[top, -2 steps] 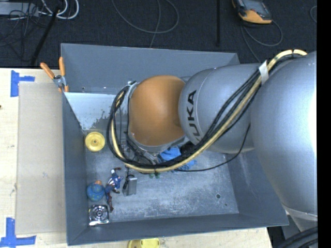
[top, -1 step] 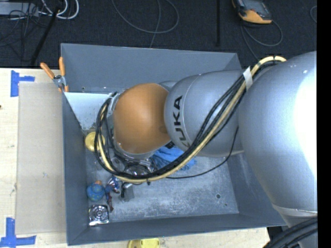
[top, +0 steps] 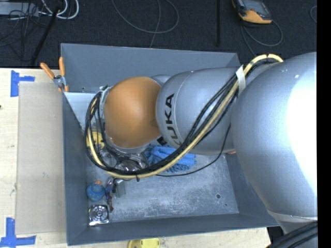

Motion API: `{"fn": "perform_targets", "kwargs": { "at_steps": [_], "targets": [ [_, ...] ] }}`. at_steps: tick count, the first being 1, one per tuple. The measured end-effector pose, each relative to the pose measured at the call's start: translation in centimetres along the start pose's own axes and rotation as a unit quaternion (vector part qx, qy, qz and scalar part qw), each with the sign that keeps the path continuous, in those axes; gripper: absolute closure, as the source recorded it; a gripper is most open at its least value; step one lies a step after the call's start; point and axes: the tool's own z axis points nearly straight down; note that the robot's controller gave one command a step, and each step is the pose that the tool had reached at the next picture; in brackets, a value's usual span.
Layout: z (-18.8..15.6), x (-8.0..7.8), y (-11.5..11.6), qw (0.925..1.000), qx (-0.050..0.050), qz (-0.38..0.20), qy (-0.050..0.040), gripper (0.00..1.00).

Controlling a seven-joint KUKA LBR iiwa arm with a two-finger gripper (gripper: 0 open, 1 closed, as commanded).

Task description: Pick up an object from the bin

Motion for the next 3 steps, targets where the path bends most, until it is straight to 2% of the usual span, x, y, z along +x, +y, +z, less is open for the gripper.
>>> {"fn": "perform_targets", "kwargs": {
  "at_steps": [1,2,3],
  "targets": [
    [4.5,0.7,-0.5,0.9872,0.000,-0.159,0.0008,0.00],
    [5.7,0.6,-0.8,0.9809,0.000,-0.195,0.0014,1.00],
    [5.7,0.6,-0.8,0.9809,0.000,-0.194,0.0014,1.00]
  ]
}}
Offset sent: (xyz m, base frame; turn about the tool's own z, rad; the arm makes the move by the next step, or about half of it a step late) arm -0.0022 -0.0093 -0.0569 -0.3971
